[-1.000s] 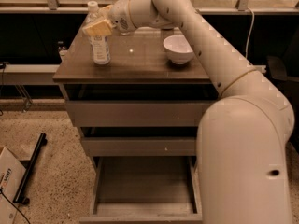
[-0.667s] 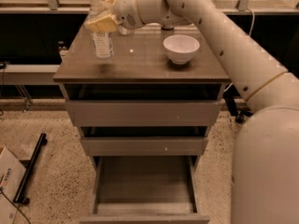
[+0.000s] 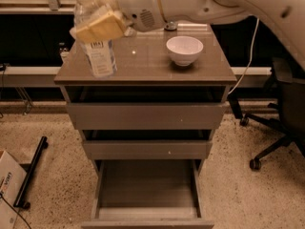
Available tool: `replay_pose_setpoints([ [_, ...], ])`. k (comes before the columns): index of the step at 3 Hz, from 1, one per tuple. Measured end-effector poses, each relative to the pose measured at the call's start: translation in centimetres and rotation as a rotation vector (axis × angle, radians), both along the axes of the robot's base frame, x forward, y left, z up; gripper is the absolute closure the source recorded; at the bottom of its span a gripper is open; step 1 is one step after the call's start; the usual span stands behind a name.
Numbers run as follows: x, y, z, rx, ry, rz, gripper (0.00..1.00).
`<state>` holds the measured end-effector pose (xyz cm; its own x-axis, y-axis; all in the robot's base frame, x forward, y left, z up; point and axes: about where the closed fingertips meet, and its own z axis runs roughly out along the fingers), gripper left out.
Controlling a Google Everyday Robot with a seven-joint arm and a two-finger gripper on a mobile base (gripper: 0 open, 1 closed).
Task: Place blue plastic bottle into bottom drawer
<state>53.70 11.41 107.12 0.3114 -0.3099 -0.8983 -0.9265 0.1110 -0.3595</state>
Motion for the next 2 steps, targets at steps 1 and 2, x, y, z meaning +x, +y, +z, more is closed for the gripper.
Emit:
replay_pose_setpoints([
  [1, -1.76, -2.68, -0.87, -0.036, 0.012, -0.051, 1.00],
  [2, -2.02, -1.71, -1.23, -0.050, -0.007, -0.028, 1.00],
])
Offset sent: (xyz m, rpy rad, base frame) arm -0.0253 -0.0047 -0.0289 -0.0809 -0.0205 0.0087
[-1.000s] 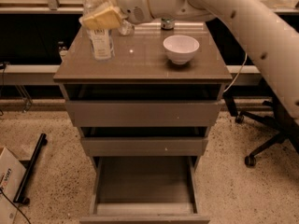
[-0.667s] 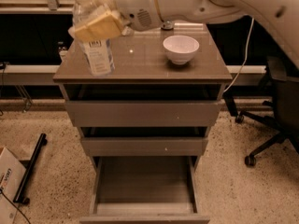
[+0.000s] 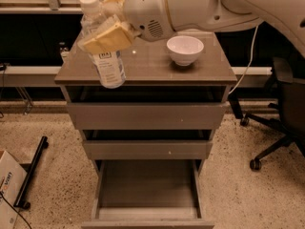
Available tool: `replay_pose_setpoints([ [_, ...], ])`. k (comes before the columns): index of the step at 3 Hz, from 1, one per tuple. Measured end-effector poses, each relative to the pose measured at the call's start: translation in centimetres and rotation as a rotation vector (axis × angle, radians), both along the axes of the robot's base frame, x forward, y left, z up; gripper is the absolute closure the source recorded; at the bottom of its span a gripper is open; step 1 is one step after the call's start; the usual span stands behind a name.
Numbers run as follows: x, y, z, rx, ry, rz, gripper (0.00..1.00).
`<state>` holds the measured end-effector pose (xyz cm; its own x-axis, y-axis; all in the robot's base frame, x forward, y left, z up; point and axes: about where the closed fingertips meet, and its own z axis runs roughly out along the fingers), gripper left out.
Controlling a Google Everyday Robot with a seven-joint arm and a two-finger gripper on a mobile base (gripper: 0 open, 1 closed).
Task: Place blue plastic bottle into bottom drawer
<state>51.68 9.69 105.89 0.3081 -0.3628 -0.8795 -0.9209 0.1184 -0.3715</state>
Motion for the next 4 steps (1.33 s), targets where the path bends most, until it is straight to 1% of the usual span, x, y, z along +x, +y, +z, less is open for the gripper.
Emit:
replay_pose_setpoints([
  [1, -1.3, 0.9, -4.7, 0.028, 0.031, 0.040, 1.00],
  [2, -2.5, 0.2, -9.5, 0.070, 0.057, 0.073, 1.00],
  [3, -2.6, -1.7, -13.3, 0.135, 0.048, 0.104, 1.00],
  [4, -2.5, -3.0, -15.7, 0.175, 0.035, 0.123, 1.00],
])
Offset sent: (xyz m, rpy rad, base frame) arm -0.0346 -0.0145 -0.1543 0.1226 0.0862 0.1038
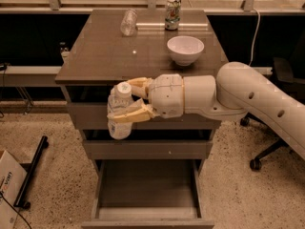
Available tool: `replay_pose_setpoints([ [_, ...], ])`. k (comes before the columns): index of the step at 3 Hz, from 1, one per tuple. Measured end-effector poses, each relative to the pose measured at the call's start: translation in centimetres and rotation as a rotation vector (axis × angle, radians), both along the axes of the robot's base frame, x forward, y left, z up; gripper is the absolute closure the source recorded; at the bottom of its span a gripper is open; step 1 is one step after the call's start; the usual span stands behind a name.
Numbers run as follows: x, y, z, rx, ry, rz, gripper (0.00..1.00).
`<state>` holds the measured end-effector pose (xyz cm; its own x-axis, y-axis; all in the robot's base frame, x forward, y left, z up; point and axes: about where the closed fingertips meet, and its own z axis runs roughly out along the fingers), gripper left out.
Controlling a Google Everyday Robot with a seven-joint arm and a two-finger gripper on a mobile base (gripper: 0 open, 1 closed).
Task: Place blue plastic bottle into bottom drawer
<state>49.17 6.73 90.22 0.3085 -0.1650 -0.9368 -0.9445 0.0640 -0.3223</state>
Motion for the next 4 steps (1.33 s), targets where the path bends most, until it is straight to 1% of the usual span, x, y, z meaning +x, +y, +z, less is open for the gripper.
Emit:
replay_pose_setpoints([
  [1, 0.1, -1.1, -2.0, 0.036, -0.010, 0.015, 1.00],
  [2, 0.1, -1.1, -2.0, 0.036, -0.010, 0.015, 1.00],
  [3, 1.4, -1.5, -3.1, -0.002, -0.022, 0.026, 1.00],
  [4, 3.3, -2.2, -6.1, -0.015, -0.019, 0.004, 1.00],
])
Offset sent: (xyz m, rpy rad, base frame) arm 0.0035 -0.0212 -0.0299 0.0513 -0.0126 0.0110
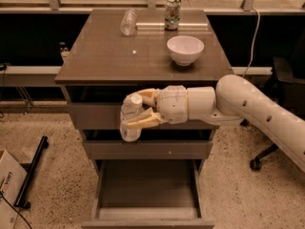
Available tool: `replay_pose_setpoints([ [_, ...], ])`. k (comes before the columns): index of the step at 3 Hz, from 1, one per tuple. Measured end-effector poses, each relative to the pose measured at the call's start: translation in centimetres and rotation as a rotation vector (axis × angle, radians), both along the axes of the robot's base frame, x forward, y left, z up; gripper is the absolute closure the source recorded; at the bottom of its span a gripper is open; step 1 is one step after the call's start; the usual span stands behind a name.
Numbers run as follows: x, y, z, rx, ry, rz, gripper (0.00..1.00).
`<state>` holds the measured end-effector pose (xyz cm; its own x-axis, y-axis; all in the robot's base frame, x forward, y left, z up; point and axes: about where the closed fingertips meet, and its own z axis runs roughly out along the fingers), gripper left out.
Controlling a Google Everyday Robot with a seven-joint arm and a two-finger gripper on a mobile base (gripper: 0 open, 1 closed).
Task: Place blue plastic bottle into bottom drawer
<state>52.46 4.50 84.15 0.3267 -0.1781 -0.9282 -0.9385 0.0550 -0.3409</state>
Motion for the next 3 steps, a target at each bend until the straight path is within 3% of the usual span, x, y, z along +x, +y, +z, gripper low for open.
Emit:
replay_pose_setpoints([
  [2, 3.2, -1.6, -8.2, 0.039, 0.045, -0.117, 1.00],
  [3, 4.3, -3.9, -12.2, 0.077, 0.063, -0.199, 1.00],
])
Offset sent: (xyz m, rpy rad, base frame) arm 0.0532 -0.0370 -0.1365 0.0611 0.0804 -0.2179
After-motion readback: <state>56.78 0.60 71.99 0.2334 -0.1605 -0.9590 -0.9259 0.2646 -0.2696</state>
